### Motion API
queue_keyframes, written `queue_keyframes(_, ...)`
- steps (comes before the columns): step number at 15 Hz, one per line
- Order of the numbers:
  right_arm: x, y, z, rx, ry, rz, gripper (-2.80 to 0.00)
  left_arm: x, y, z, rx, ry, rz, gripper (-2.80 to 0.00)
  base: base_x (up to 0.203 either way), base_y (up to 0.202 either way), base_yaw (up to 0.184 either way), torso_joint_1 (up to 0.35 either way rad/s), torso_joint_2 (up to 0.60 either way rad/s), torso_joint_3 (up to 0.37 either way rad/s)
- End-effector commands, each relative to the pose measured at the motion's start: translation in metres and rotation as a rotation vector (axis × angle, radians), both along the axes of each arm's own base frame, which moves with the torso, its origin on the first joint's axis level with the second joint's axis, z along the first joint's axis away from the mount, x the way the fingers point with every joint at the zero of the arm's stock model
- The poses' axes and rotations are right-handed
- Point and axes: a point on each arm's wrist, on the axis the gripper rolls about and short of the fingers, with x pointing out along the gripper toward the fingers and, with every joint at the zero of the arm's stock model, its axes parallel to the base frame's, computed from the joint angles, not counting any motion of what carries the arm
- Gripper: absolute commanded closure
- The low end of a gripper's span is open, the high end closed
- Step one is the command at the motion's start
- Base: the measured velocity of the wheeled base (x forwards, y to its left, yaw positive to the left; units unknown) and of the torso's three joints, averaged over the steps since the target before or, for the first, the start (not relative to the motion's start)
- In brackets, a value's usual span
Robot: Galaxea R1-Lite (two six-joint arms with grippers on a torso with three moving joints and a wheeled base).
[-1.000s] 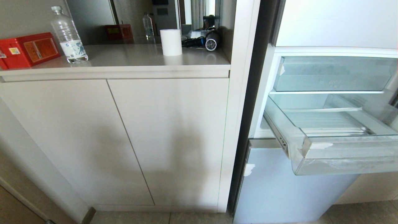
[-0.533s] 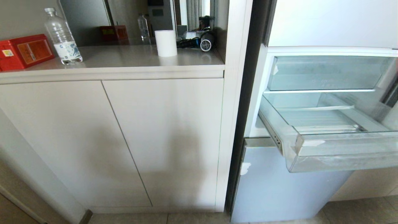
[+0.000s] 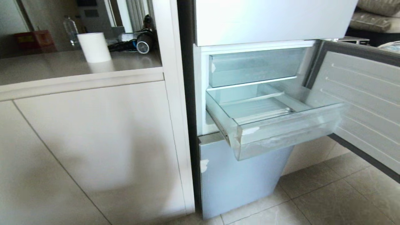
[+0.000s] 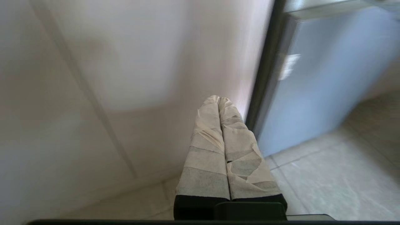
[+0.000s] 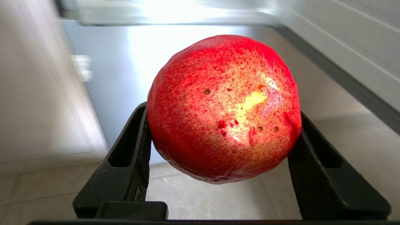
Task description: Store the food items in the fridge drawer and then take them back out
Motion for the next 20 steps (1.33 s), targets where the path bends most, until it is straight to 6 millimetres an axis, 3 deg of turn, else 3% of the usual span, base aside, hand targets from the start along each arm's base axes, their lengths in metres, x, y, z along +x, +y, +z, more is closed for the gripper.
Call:
queue_keyframes(1,0.000,0.000,0.000,0.000,-0.001,0.000,0.00,0.000,0.000,0.000,0.000,0.002,0.000,0.00,0.000,0.010,-0.174,0.002,0.00,-0.002)
queue_keyframes(12,0.000,0.000,0.000,0.002,-0.001,-0.001,0.00,0.000,0.000,0.000,0.000,0.002,0.000,0.00,0.000,0.007,-0.170,0.004,0.00,0.003)
queue_keyframes(16,0.000,-0.001,0.001,0.002,-0.004,-0.038,0.00,0.000,0.000,0.000,0.002,0.002,0.000,0.00,-0.001,0.001,-0.029,0.001,0.00,0.001)
queue_keyframes(17,-0.001,-0.001,0.004,0.006,-0.007,-0.052,0.00,0.000,0.000,0.000,0.000,0.002,0.000,0.00,0.000,0.000,0.000,0.000,0.00,0.000)
queue_keyframes(20,-0.008,-0.003,0.044,0.010,0.012,-0.152,0.00,0.000,0.000,0.000,0.002,0.002,0.000,0.00,0.000,0.000,0.000,0.000,0.00,0.000)
